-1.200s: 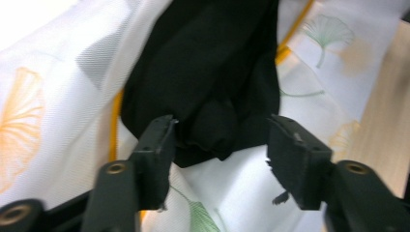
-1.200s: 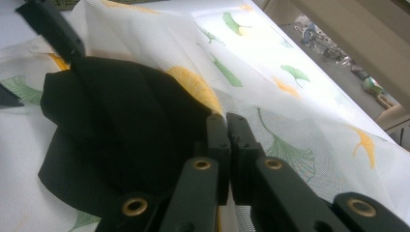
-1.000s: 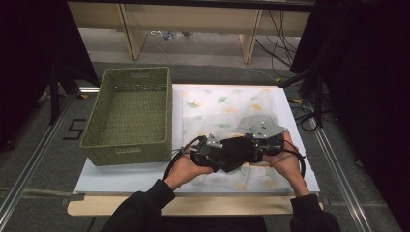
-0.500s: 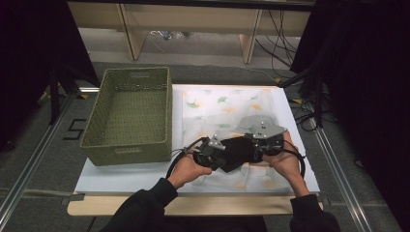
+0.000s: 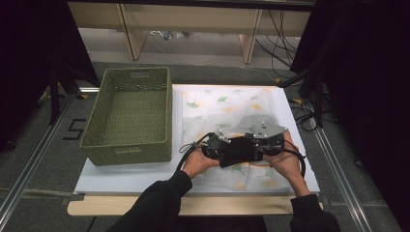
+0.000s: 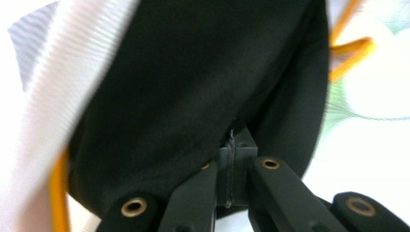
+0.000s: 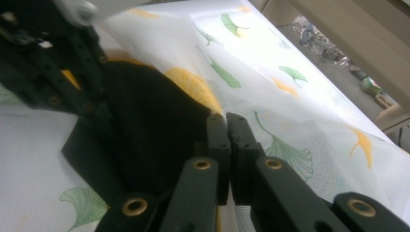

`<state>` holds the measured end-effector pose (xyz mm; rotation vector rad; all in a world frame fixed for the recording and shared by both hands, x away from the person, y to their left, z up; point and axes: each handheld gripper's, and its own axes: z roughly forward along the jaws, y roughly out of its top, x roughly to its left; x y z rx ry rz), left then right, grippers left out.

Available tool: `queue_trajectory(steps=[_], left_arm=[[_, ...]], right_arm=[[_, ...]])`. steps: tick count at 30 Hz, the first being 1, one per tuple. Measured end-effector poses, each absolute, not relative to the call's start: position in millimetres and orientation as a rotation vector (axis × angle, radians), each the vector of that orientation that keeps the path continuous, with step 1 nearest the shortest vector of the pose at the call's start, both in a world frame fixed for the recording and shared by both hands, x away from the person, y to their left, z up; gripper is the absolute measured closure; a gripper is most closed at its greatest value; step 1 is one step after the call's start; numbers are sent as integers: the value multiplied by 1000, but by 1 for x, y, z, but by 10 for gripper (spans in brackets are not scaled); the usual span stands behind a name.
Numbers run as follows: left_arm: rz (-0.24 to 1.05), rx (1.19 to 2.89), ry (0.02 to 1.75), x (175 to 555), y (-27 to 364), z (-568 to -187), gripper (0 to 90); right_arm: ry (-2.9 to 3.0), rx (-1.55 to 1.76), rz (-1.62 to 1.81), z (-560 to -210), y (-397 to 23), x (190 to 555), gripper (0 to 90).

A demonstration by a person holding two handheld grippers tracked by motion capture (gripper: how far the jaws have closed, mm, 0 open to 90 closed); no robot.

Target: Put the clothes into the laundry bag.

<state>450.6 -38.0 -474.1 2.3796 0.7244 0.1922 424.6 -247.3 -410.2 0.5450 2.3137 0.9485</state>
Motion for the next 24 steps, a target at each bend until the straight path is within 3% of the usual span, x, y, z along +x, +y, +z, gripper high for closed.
queue_trajectory(steps=[13, 24], left_arm=[[286, 2270, 893, 481, -41, -475, 894], [224, 2324, 815, 448, -5, -456, 678]], right_arm=[[2328, 565, 946, -412, -246, 424, 900], [2339, 566, 937, -414, -246, 423, 900]])
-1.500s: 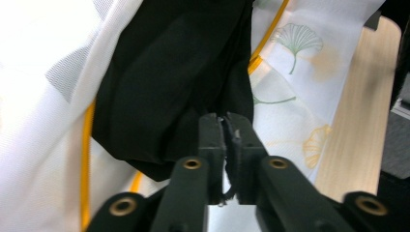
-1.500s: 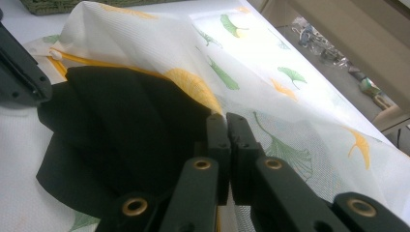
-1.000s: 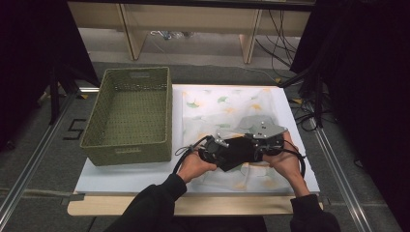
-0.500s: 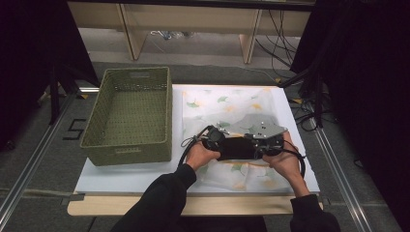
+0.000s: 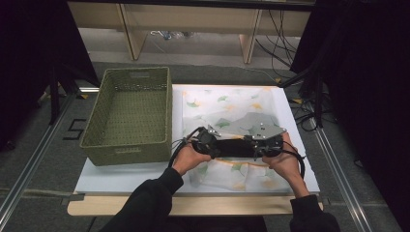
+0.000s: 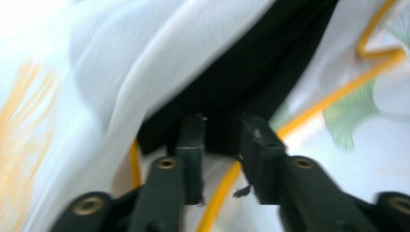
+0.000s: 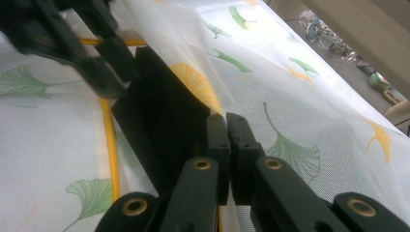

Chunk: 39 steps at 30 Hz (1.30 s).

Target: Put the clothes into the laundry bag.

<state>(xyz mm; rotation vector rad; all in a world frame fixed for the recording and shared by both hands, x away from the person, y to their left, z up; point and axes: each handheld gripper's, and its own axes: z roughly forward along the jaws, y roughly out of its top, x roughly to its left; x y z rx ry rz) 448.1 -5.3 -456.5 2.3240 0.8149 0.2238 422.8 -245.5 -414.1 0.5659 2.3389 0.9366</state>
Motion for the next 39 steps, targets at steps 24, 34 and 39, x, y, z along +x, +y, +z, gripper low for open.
queue_trajectory(steps=[24, 34, 39], left_arm=[[257, 2288, 879, 479, -42, -476, 896], [365, 2294, 869, 480, -45, -475, 858], [288, 2398, 769, 452, -26, -472, 745]], right_arm=[[2346, 555, 944, -409, -247, 415, 900], [2376, 580, 927, -415, -247, 415, 900], [2391, 576, 914, -420, -247, 414, 900]])
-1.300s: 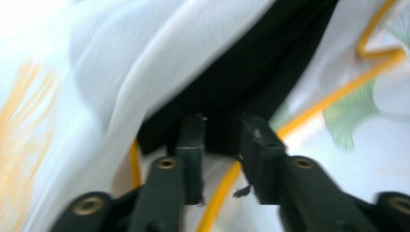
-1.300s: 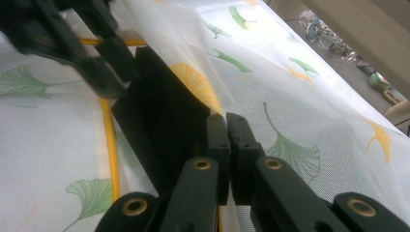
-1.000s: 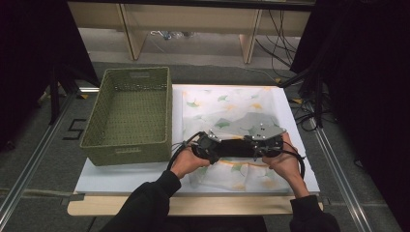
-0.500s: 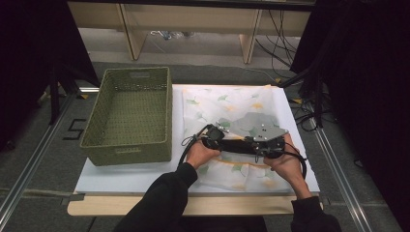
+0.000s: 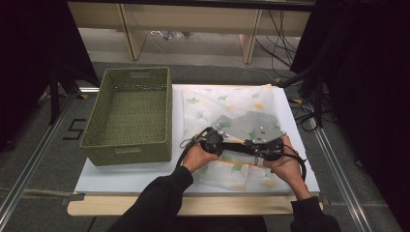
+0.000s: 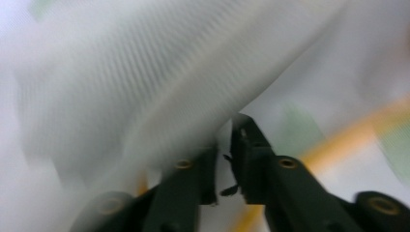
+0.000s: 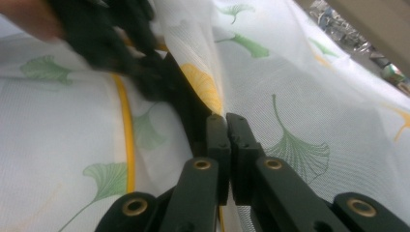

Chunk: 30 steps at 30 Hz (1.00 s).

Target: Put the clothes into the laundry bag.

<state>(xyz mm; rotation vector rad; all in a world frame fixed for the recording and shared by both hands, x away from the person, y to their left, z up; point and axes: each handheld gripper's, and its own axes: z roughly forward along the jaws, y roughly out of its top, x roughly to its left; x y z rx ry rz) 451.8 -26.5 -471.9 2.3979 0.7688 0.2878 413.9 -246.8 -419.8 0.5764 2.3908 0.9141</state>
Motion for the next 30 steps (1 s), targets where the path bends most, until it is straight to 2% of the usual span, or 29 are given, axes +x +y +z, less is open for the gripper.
queue_trajectory(steps=[2, 6, 11, 12, 21, 27, 28, 30], left_arm=[[255, 2415, 767, 435, -10, -468, 593], [265, 2402, 766, 422, 6, -464, 553], [282, 2388, 807, 409, 29, -459, 456], [254, 2392, 821, 405, 35, -459, 437], [308, 2360, 897, 396, 54, -456, 363], [218, 2308, 948, 392, 57, -458, 333], [133, 2278, 970, 393, 57, -459, 318], [161, 2305, 979, 393, 56, -459, 309]], right_arm=[[2401, 583, 903, -424, -247, 410, 900], [2416, 591, 890, -430, -250, 407, 900], [2443, 615, 870, -437, -249, 404, 900], [2439, 617, 872, -438, -249, 404, 900], [2467, 610, 838, -445, -248, 402, 900], [2493, 623, 831, -451, -249, 402, 900], [2494, 627, 829, -451, -248, 402, 893], [2492, 624, 840, -451, -247, 402, 889]])
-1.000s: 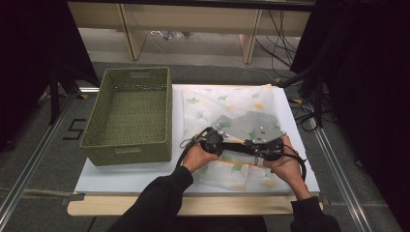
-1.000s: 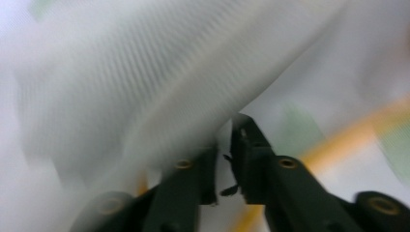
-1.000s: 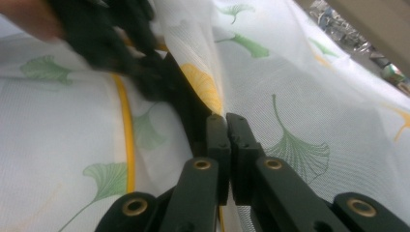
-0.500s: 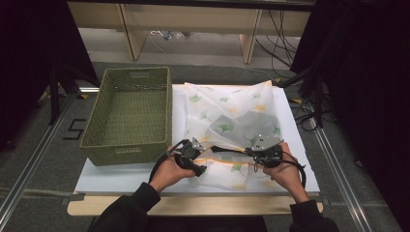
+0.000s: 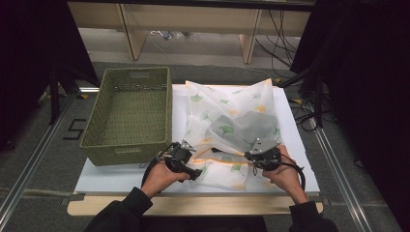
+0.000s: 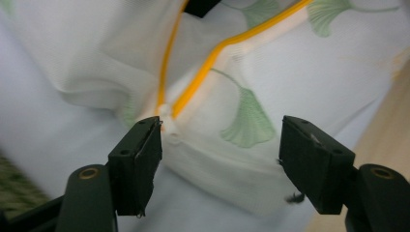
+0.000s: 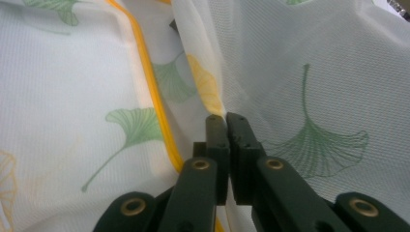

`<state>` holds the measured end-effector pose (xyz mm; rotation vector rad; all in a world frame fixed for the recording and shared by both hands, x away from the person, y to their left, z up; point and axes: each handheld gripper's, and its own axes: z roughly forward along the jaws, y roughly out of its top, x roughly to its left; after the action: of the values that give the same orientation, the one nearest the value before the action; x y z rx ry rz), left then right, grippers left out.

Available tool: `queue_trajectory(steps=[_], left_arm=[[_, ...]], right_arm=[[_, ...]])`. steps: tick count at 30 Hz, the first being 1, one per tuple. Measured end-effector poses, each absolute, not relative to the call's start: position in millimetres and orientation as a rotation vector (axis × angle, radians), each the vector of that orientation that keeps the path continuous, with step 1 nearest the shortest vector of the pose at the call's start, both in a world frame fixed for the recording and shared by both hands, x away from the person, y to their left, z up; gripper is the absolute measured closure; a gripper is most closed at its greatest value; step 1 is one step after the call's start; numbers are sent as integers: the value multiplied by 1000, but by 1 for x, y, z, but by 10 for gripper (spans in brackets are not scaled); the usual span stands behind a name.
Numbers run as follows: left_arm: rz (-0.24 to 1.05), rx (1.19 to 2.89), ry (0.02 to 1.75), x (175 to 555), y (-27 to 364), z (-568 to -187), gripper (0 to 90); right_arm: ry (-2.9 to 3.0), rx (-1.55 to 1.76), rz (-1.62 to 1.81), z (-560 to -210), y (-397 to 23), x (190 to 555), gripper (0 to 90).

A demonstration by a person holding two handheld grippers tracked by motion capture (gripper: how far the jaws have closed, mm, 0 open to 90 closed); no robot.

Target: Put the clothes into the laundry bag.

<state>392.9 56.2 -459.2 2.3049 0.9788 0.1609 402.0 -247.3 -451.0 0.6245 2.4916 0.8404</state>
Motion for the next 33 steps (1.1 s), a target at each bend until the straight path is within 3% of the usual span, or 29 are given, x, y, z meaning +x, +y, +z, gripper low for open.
queue_trajectory(steps=[2, 8, 9, 10, 16, 23, 25, 26, 28, 33], left_arm=[[239, 2351, 974, 391, 53, -461, 307], [217, 2387, 987, 393, 56, -469, 370], [217, 2387, 987, 393, 56, -469, 441], [214, 2392, 983, 393, 57, -469, 441], [230, 2423, 934, 393, 64, -470, 677], [223, 2402, 925, 393, 74, -470, 770], [220, 2398, 923, 392, 76, -470, 785], [227, 2400, 916, 392, 77, -469, 802], [233, 2404, 891, 391, 79, -468, 825], [270, 2391, 903, 387, 91, -464, 856]], right_arm=[[2479, 624, 854, -452, -244, 402, 859], [2456, 612, 859, -453, -236, 402, 754], [2456, 612, 859, -453, -236, 402, 754], [2432, 610, 863, -452, -233, 403, 688], [2378, 612, 851, -452, -226, 410, 598], [2440, 531, 807, -458, -204, 415, 541], [2451, 540, 763, -461, -199, 418, 585], [2456, 511, 740, -463, -198, 420, 728], [2457, 469, 722, -463, -198, 422, 866], [2496, 454, 761, -458, -202, 421, 900]])
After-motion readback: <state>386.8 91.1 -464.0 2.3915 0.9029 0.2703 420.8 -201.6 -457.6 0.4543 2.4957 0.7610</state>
